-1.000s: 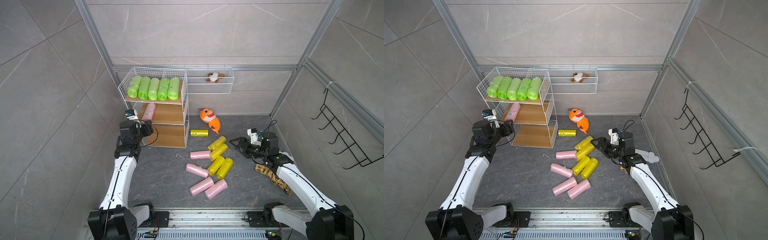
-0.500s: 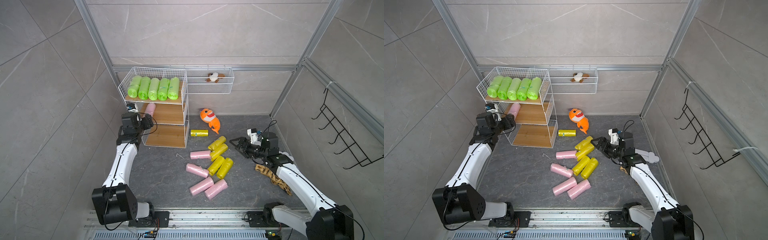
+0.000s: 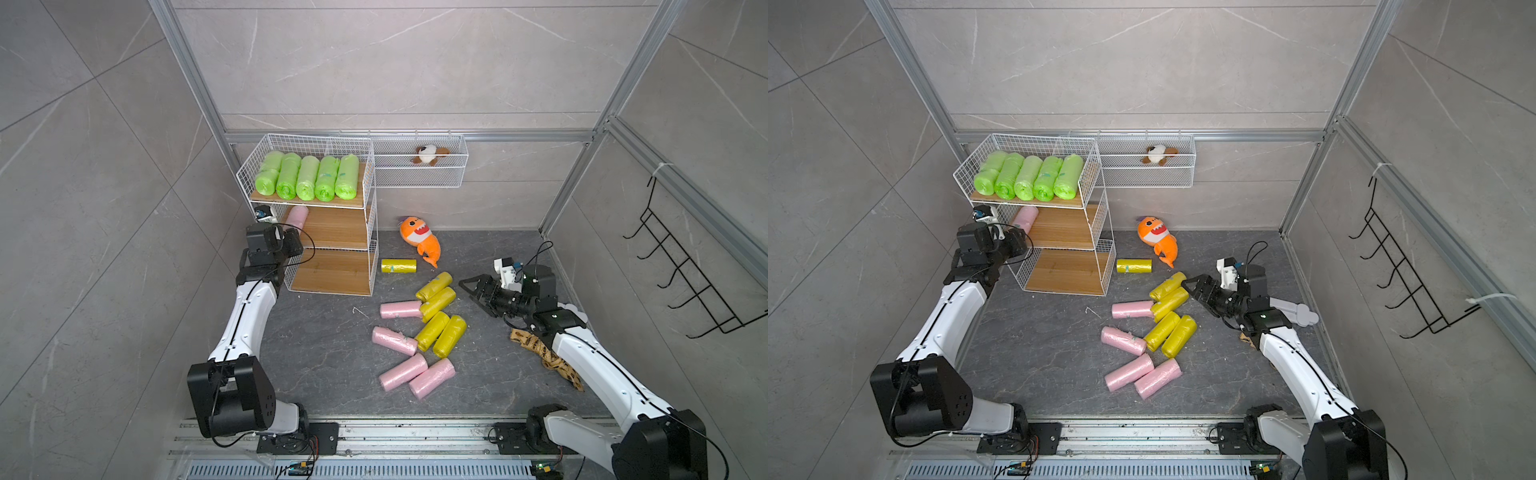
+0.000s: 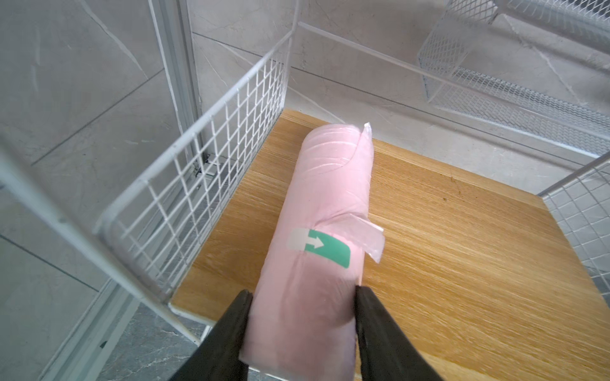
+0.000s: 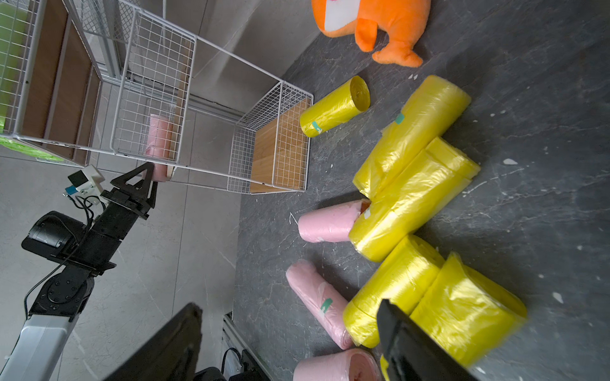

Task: Sort the rolls of trash bags by color and place them on the shelf
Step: Place the roll of trash bags on the shelf.

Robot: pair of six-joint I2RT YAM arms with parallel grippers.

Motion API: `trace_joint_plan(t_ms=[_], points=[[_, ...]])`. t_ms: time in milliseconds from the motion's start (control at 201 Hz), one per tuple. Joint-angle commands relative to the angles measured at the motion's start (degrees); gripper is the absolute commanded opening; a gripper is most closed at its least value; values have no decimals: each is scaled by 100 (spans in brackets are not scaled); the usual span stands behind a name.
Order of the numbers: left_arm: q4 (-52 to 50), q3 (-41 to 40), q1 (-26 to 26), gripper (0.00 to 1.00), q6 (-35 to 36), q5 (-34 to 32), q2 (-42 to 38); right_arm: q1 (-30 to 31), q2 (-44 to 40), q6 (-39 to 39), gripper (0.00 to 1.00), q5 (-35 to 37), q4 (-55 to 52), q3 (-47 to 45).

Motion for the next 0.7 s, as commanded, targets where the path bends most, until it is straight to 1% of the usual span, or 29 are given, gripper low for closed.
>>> trace_joint_plan(t_ms=[0,50,139,328,547,692], points=[[246,175,88,50,29,-389,18,-12,54,28,87,-96,108,-72],[286,182,114,50,61,-409,36,-22,68,28,87,-107,112,-72],[262,313,132,53,123,-509,161,-17,74,36,87,-106,119,-72],[113,588,142,64,189,-515,307,-23,64,48,87,-127,115,-79],[120,261,145,74,-114,-211,-331,-2,71,70,87,-128,96,-151],[81,-153,142,80,-429,94,-915,67,164,-209,87,-4,-382,-14]])
